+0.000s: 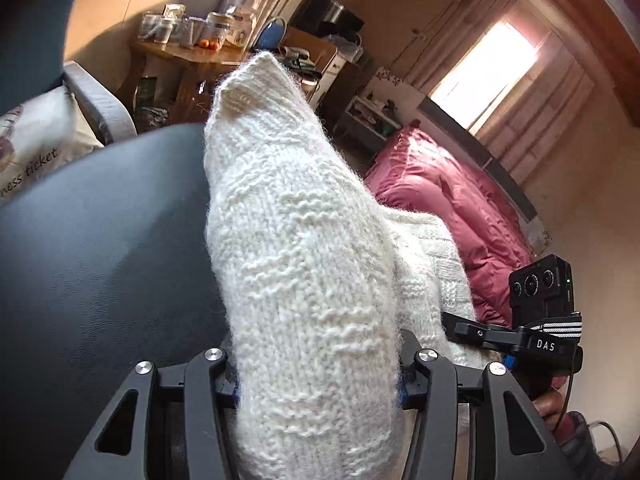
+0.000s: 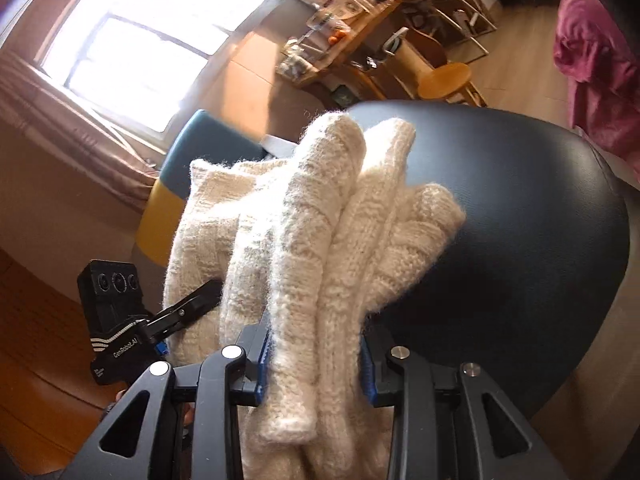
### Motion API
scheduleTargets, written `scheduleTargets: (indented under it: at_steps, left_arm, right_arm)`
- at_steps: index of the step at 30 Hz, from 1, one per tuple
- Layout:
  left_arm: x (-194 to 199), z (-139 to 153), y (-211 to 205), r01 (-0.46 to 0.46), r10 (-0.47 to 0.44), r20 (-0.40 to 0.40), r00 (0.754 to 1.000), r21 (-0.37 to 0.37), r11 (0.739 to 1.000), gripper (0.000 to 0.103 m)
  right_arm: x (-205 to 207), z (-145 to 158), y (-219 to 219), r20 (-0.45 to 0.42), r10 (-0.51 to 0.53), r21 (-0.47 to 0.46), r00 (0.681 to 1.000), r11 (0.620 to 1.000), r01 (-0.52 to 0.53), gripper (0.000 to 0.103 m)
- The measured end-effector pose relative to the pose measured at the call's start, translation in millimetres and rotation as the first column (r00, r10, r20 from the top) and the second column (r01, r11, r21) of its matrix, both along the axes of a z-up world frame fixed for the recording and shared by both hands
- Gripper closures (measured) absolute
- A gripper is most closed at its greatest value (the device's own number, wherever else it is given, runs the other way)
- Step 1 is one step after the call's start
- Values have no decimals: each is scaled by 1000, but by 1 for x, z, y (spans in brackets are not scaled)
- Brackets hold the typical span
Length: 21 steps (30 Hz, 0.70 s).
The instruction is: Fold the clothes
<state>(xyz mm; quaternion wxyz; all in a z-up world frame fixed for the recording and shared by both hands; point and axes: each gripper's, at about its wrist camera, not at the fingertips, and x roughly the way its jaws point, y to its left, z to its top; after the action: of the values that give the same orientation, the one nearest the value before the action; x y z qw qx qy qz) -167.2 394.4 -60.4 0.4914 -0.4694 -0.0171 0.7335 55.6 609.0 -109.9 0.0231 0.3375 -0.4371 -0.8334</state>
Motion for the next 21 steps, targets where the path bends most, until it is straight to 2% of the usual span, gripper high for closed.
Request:
scheduleTargets:
  at_steps: [2,3,4,6,8,12,17,21]
  left_arm:
    - [-7,-26,14,-4,6,32,999,-77,997,50]
    - [-9,-35,13,-16,20,41,999,-91,996,44]
    - [-12,-42,11,-30,34,53,998,-90,995,42]
    - [-20,-44,0,-50,57,90,994,-77,996,33]
    - [-26,-42,-10,-65,72,111,991,-69,996,33]
    - [-21,-26,-28,-92,96,43,994,-80,993,33]
    - [-17,9,-49,-164,162,-82,983,-18,986,29]
    - [-7,30,-42,-131,133,-142,981,22,991,26]
  right_arm:
    - [2,-24,14,73,-17,-6,997,1000,17,69]
    - [3,-33,16,83,-21,-12,996,1000,22,69]
    - [8,-39,18,71,-25,-29,997,999,27,68]
    - [17,-45,19,52,-27,-49,998,998,29,65]
    - [17,-44,16,54,-16,-25,998,1000,18,62]
    - [6,-37,15,64,-3,-10,998,1000,4,61]
    - [7,-8,-2,90,-1,162,996,987,-14,61]
    - [5,13,-20,135,1,327,991,944,-46,60]
